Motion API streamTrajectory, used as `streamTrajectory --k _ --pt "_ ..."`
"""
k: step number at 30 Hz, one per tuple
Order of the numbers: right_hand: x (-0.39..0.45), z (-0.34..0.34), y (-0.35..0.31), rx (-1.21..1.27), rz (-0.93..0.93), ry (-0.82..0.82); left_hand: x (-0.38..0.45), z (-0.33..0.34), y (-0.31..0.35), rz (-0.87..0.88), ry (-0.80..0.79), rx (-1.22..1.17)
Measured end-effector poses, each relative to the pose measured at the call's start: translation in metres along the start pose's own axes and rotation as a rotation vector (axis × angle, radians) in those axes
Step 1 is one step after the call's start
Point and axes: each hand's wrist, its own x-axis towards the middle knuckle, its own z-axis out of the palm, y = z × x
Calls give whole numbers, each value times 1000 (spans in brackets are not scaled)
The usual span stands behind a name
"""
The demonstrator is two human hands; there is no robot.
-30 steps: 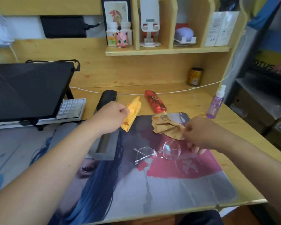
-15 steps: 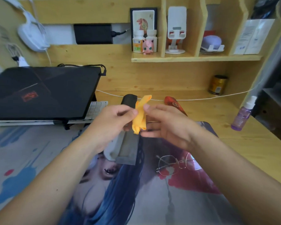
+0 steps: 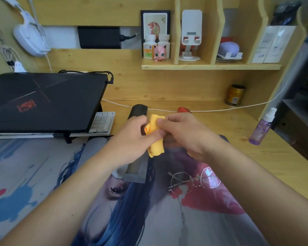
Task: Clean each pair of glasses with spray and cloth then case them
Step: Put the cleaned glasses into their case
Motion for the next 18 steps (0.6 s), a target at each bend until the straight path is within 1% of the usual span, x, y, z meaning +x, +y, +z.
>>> streamTrajectory --k 1,2,5,8,10,13,16,18 --pt "-1 -2 -1 18 -8 -12 0 -1 0 6 -25 -41" --pt "-2 -4 -2 45 -16 -30 -1 -2 -1 -7 -60 -143" --pt "-3 -15 -4 164 -36 -70 -4 -7 -5 -92 -140 -594" --pt "0 -33 -2 169 -66 4 -5 -23 -11 -166 -114 -841" --pt "2 -43 0 185 -78 49 -6 -32 -14 -188 -112 -938" --pt "1 -45 1 200 -52 33 -6 -36 -11 -216 -139 -1000" --pt "-2 -38 2 237 20 9 -6 -35 -9 -257 -108 -989" --pt "-4 -37 1 293 103 -36 -5 -34 -9 -308 -118 -992"
